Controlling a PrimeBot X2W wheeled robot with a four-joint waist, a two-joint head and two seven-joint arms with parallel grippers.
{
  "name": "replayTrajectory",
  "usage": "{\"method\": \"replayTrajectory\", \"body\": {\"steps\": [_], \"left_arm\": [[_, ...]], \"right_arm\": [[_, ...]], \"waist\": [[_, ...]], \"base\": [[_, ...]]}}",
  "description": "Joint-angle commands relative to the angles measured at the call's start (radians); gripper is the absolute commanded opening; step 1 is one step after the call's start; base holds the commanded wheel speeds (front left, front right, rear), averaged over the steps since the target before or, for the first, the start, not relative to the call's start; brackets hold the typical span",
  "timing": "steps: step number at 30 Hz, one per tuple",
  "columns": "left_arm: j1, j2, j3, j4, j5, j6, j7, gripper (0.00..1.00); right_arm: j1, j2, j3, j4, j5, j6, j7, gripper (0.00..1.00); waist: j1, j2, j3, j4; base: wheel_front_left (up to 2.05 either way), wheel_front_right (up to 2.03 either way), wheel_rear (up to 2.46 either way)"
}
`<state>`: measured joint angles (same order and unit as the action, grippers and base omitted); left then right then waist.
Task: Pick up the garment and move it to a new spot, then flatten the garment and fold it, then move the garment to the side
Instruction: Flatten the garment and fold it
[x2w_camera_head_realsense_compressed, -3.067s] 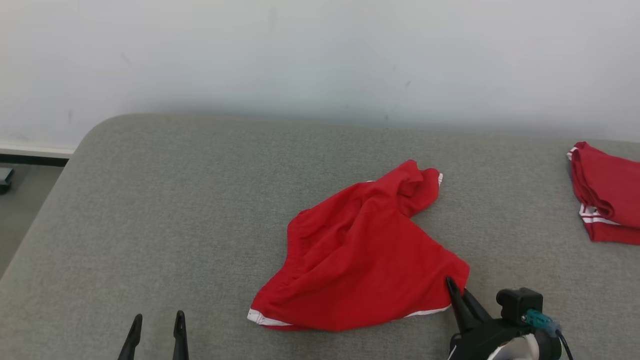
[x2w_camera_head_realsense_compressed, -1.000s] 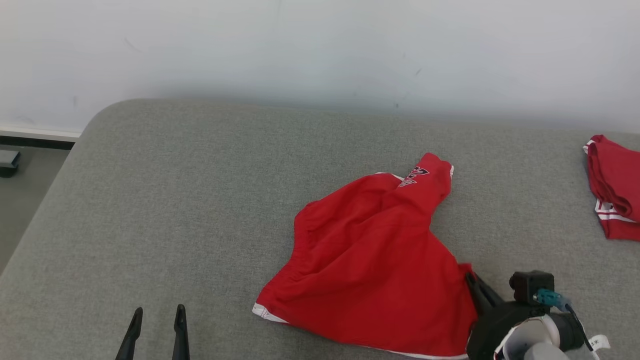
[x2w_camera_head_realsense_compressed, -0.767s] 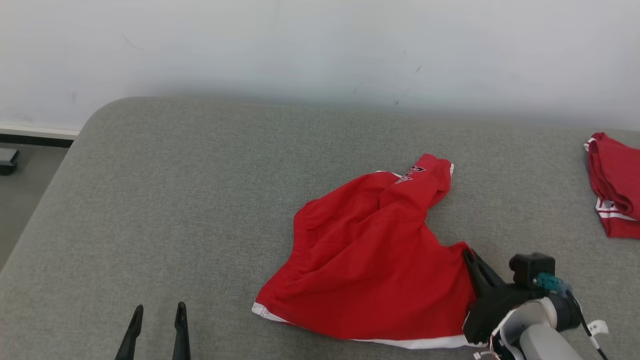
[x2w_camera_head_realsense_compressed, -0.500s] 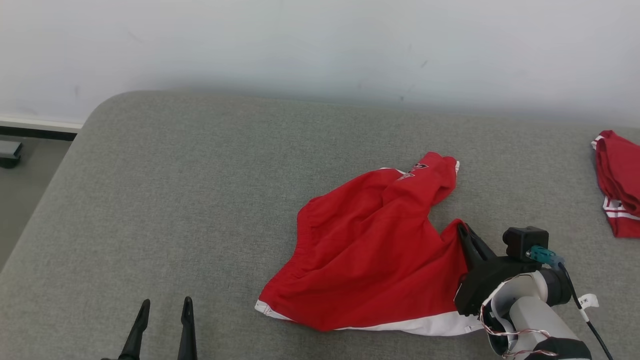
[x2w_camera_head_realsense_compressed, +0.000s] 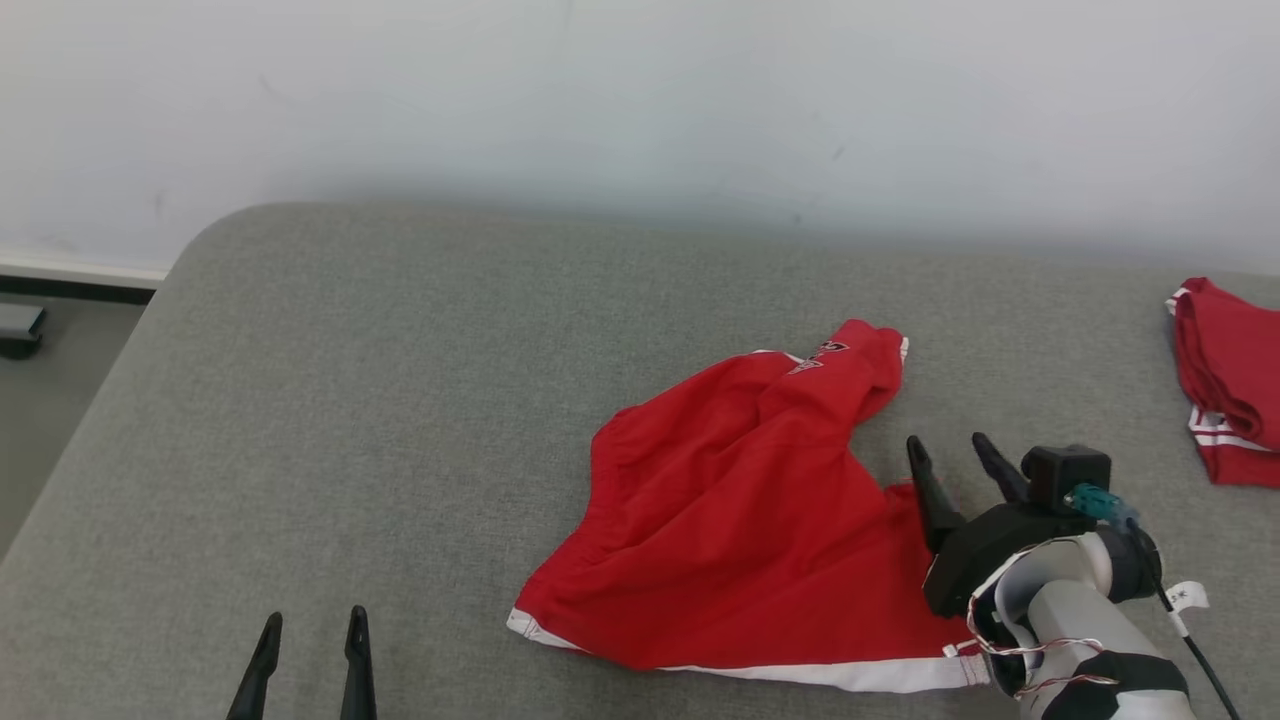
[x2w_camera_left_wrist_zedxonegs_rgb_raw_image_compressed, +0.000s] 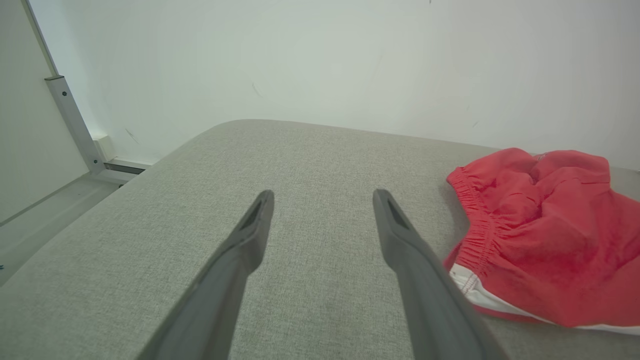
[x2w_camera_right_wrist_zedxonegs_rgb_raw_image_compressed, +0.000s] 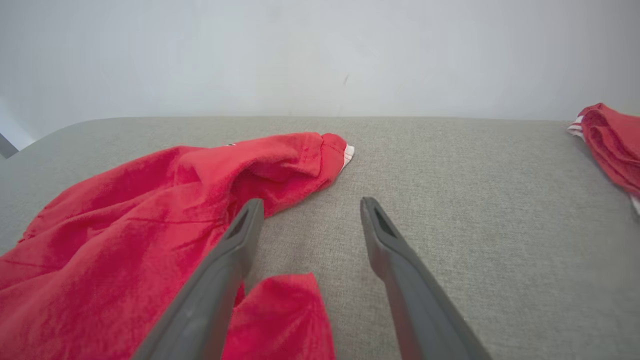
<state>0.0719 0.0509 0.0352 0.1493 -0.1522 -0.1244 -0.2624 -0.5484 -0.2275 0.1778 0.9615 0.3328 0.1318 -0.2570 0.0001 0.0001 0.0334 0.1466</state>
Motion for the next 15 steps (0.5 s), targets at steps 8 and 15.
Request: {"method": "replayTrajectory", "body": {"steps": [8, 15], "left_arm": [[0.020, -0.001, 0.029, -0.007, 0.023, -0.006, -0.003, 1.00], [0.015, -0.001, 0.031, -0.009, 0.036, -0.005, -0.003, 1.00]], "right_arm": [[0.103, -0.022, -0.045, -0.215, -0.015, -0.003, -0.008, 1.00], [0.263, 0.001, -0.115, -0.431, -0.045, -0.003, -0.009, 1.00]], "waist": [[-0.0001, -0.0001, -0.036, -0.061], [-0.0001, -0.0001, -0.041, -0.096]], "base": [[0.00, 0.00, 0.00], [0.00, 0.00, 0.00]]}}
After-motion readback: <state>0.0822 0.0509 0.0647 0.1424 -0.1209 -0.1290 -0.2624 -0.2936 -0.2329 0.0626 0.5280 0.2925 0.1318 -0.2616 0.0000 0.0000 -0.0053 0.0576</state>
